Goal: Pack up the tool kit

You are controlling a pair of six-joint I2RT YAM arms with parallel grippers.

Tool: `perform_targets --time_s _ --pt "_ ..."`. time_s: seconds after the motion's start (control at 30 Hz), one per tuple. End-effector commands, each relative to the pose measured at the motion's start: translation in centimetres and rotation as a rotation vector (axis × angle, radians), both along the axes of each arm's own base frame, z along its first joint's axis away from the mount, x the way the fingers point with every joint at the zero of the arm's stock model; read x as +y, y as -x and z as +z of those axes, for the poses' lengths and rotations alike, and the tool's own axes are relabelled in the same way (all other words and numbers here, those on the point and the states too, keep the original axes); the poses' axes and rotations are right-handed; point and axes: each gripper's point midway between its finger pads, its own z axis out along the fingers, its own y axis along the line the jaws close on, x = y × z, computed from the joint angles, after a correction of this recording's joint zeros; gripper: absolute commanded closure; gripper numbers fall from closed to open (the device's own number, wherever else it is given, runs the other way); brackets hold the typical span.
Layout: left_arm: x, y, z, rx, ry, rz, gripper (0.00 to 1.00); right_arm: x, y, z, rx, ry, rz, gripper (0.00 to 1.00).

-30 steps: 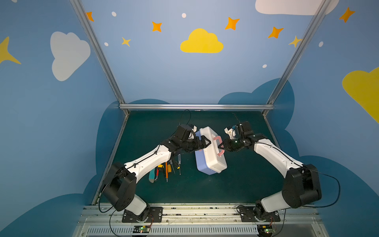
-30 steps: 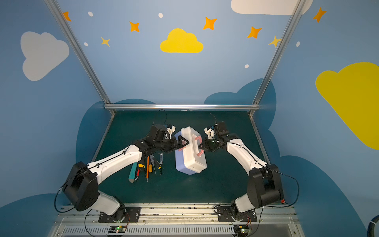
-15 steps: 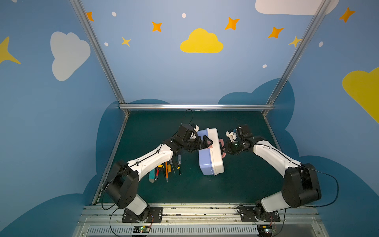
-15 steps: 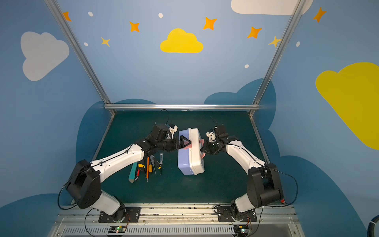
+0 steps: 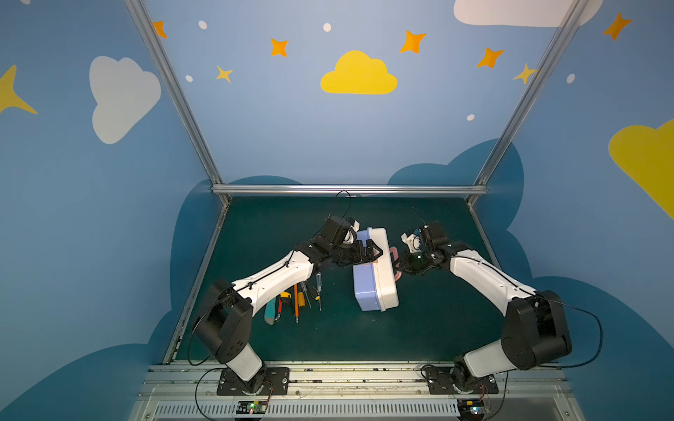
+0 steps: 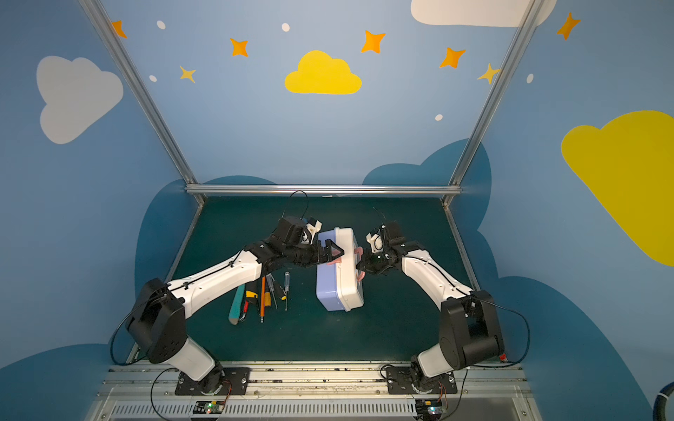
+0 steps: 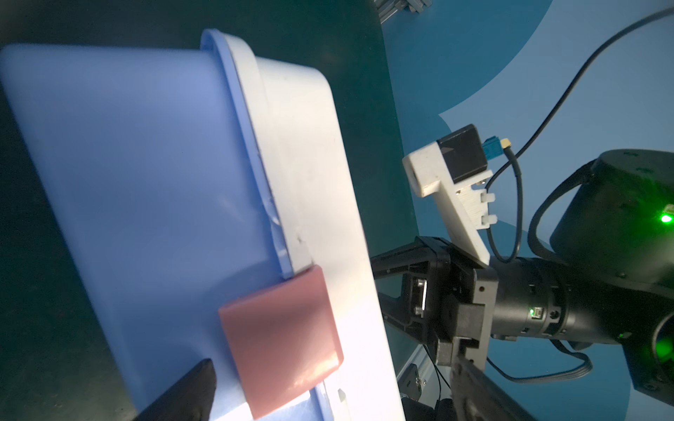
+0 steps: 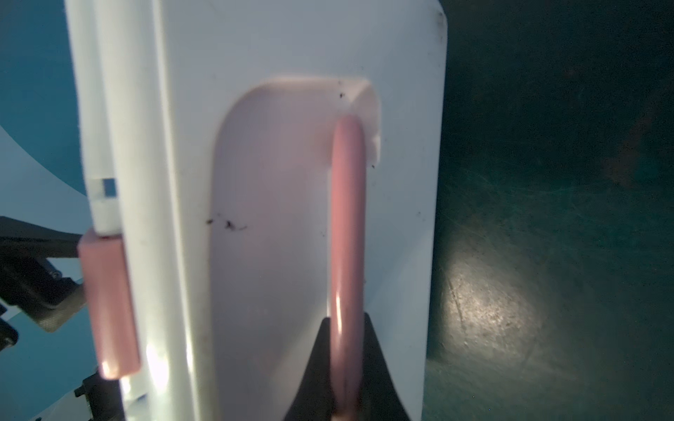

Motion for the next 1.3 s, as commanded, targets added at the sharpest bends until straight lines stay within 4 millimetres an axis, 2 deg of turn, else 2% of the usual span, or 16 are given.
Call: perform_targets --time_s 0.0,0.23,0.4,0.53,0.7,0.87,1.07,1.27 --pt "-0.6 0.8 -2.3 0.048 -0.036 -0.041 0.00 0.8 2.0 -1.4 0.066 0.019 0.051 1.00" --pt "-2.4 1.2 -2.2 0.038 0.030 -0.107 0.00 1.4 1.9 -1.3 0.053 0.015 0.063 1.00" --pt "-3.7 2.2 -2.1 0.037 0.083 -0.172 0.00 2.0 1.6 -1.3 0.046 0.017 0.078 1.00" --pt "-4.8 2.8 -1.2 0.042 0.174 -0.216 0.00 2.3 1.3 -1.1 0.030 0.024 0.084 1.00" --pt "-4.9 2.9 -0.3 0.034 0.211 -0.226 0.00 2.3 1.1 -0.6 0.011 0.034 0.076 1.00" --pt "-2.2 1.7 0.0 -0.010 0.117 -0.166 0.00 1.7 0.5 1.6 -0.044 0.044 0.045 1.00" --pt "2.8 -0.4 1.0 -0.091 0.045 -0.047 0.00 1.3 0.4 5.1 -0.124 0.027 0.013 1.00" --pt "7.5 -1.7 0.4 -0.111 -0.009 0.074 0.00 1.7 1.0 7.4 -0.163 -0.008 0.007 1.00"
